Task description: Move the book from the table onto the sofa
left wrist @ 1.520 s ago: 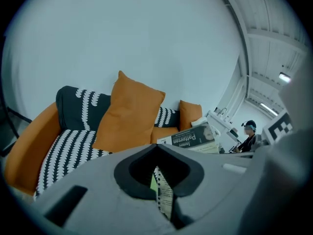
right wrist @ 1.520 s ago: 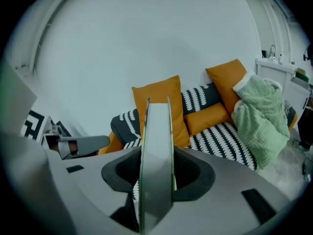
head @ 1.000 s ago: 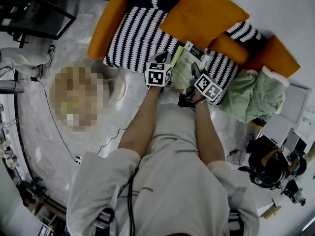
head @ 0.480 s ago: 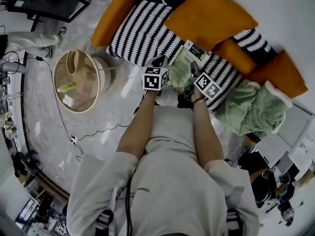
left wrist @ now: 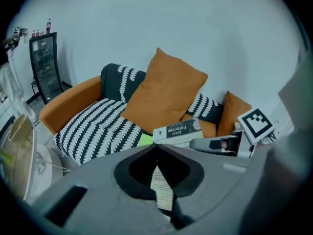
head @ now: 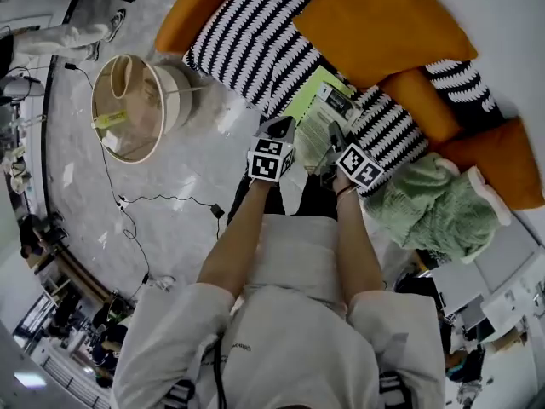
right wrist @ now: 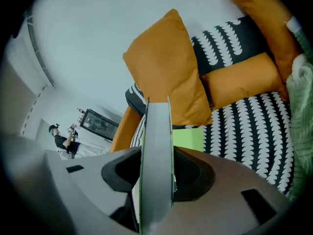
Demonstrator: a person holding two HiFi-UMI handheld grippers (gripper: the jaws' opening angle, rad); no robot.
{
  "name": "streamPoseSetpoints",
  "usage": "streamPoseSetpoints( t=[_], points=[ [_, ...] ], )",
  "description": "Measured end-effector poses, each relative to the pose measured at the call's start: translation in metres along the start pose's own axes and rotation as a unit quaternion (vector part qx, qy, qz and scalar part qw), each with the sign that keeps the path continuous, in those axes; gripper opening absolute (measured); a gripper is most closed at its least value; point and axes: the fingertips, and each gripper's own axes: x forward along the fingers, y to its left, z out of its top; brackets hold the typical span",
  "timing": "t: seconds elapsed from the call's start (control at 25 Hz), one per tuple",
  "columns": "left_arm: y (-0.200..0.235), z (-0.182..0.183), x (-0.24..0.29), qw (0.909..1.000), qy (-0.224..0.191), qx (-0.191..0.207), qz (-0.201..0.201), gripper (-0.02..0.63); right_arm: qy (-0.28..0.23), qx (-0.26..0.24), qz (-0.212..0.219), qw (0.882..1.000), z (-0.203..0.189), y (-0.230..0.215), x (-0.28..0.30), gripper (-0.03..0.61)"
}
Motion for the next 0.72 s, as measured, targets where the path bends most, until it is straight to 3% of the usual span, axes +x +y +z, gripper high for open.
streamPoseSetpoints(
  t=[0.2,0.36,0.56,0.72],
  points=[
    [0.004,-0.024,0.035,0.9998,0.019,-0.005,-0.004,0.008,0.038,-0.027,0.023,0.999,-0.026,-0.025,0.035,0.169],
    [0.018,-0.043,0.068,0.9991,0.042,0.003,-0.011,0.008,0.014,0.02,0.054,0.998,-0.034,-0.039,0.065,0.169],
    [0.05,-0.056,0.116,0.9979,0.05,-0.04,-0.003,0.008,-0.024,0.081,0.084,0.993,-0.026,-0.057,0.101,0.169],
    [0.057,-0.063,0.14,0.9974,0.067,-0.022,-0.014,0.008,-0.049,0.105,0.106,0.988,-0.021,-0.061,0.117,0.169]
  ],
)
